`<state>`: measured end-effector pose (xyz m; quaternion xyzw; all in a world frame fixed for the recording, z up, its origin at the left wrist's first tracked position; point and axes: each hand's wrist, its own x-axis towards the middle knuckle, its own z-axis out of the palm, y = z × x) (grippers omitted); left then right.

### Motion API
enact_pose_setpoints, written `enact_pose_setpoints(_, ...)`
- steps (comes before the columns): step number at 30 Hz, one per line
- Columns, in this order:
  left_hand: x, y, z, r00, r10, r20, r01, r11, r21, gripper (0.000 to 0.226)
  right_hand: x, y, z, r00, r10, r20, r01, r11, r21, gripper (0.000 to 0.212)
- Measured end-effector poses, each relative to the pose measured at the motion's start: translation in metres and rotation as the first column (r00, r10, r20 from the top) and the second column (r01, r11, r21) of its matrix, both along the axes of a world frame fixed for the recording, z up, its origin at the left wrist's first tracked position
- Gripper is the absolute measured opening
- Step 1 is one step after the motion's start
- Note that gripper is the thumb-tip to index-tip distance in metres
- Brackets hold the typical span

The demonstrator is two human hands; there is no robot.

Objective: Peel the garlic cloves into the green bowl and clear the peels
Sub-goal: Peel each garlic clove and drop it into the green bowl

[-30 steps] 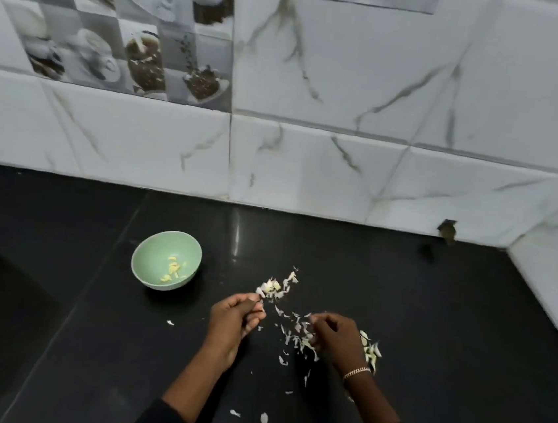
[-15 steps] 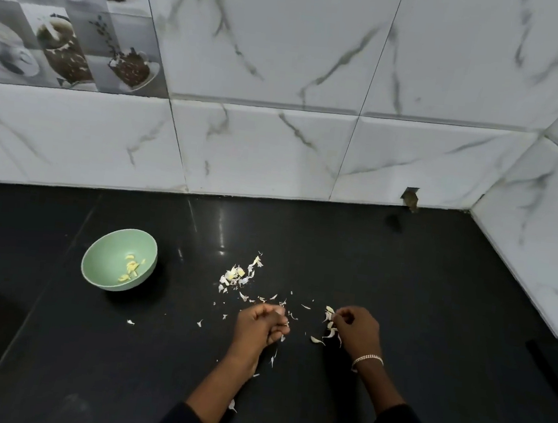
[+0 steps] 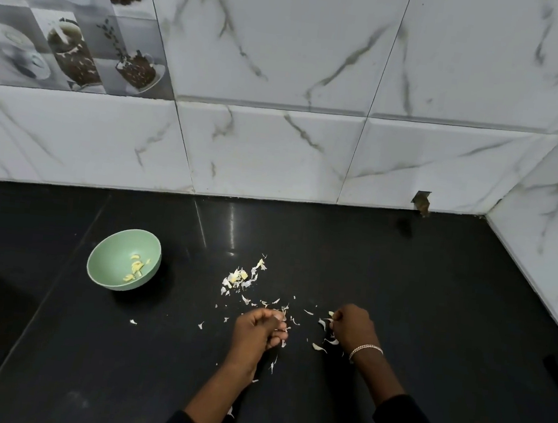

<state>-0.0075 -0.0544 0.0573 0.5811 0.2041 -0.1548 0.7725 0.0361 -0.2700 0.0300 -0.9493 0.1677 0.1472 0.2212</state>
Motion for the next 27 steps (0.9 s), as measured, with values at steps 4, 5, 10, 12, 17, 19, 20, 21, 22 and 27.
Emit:
enact_pose_setpoints(4, 0.002, -0.001, -0.001, 1.000, -0.005, 0.017, 0.005, 1.000, 0.011, 0.008, 0.008, 0.000, 0.007, 0.997, 0.064, -0.049, -0.064, 0.998, 0.005, 0.012)
enact_pose_setpoints(5, 0.002, -0.002, -0.001, 1.000, -0.008, 0.024, 0.008, 1.000, 0.017, 0.008, 0.008, 0.000, 0.007, 0.996, 0.074, -0.055, -0.073, 0.997, 0.020, 0.011)
enact_pose_setpoints(10, 0.004, -0.001, -0.002, 0.997, -0.026, 0.067, 0.023, 0.999, 0.046, 0.006, -0.009, 0.004, 0.021, 0.983, -0.036, 0.181, -0.005, 0.975, 0.223, 0.014)
enact_pose_setpoints(12, 0.007, 0.001, -0.002, 0.996, -0.035, 0.087, 0.031, 0.999, 0.042, 0.005, -0.018, 0.018, 0.030, 0.960, -0.162, 0.229, 0.027, 0.867, 0.498, 0.009)
enact_pose_setpoints(17, 0.014, 0.001, 0.004, 0.989, -0.069, 0.128, 0.072, 0.997, -0.014, 0.010, -0.027, 0.054, 0.042, 0.949, -0.256, 0.182, -0.032, 0.498, 0.867, 0.014)
enact_pose_setpoints(19, 0.015, 0.003, 0.009, 0.984, -0.089, 0.153, 0.095, 0.995, -0.033, 0.015, -0.027, 0.065, 0.047, 0.940, -0.265, 0.215, -0.071, 0.466, 0.882, 0.010)
enact_pose_setpoints(20, 0.016, 0.005, 0.012, 0.982, -0.093, 0.164, 0.101, 0.994, -0.039, 0.017, -0.027, 0.069, 0.049, 0.933, -0.275, 0.231, -0.082, 0.463, 0.883, 0.009)
enact_pose_setpoints(21, 0.016, 0.007, 0.015, 0.981, -0.091, 0.173, 0.100, 0.994, -0.042, 0.018, -0.027, 0.073, 0.051, 0.927, -0.282, 0.248, -0.093, 0.466, 0.880, 0.008)
enact_pose_setpoints(22, 0.017, 0.010, 0.018, 0.979, -0.085, 0.184, 0.094, 0.995, -0.040, 0.018, -0.026, 0.076, 0.053, 0.922, -0.285, 0.263, -0.106, 0.468, 0.877, 0.008)
enact_pose_setpoints(27, 0.020, 0.026, 0.032, 0.961, -0.078, 0.265, 0.070, 0.997, 0.040, 0.011, -0.025, 0.088, 0.060, 0.916, -0.245, 0.319, -0.148, 0.532, 0.834, 0.008)
